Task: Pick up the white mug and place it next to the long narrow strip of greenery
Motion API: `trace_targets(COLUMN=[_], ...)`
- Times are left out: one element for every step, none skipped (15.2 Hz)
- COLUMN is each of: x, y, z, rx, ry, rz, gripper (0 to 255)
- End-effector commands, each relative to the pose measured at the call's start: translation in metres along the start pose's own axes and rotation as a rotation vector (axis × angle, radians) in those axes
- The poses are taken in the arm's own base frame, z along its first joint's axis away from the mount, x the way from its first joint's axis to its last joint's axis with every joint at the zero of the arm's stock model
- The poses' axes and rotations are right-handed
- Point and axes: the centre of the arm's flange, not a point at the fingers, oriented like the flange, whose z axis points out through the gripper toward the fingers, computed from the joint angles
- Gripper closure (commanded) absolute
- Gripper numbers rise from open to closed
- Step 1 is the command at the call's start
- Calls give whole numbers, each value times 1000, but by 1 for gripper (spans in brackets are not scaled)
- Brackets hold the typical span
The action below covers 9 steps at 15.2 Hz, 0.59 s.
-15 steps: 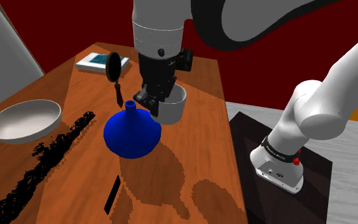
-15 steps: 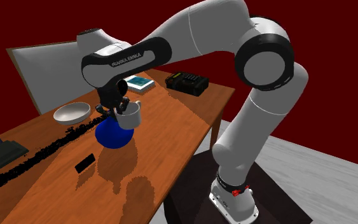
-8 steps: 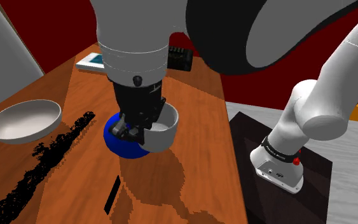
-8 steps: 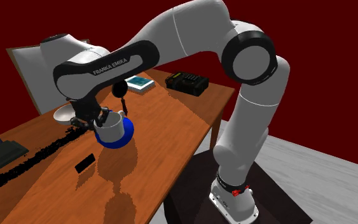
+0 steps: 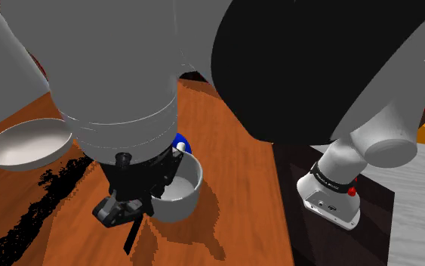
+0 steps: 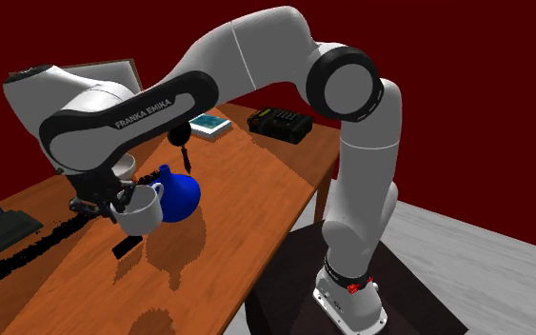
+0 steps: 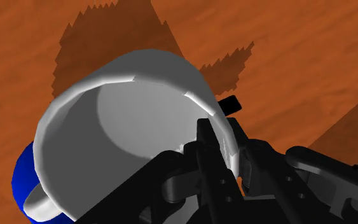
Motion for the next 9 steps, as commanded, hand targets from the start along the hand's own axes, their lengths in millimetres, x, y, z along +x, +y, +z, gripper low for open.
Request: trace_targets(x=[0, 0, 0, 0, -1, -1, -1, -1, -2], y=[-3, -3, -3, -3, -4, -4, -4, -4, -4], z=[10, 16, 21, 26, 32, 37, 42, 47, 53], rx=[0, 0, 0, 0, 0, 0, 0, 0, 0], ry=[0, 0, 0, 0, 0, 0, 0, 0, 0], rz=[1, 1, 1, 1, 1, 1, 1, 1, 1], gripper=[255, 255, 255, 255, 255, 255, 255, 255, 255])
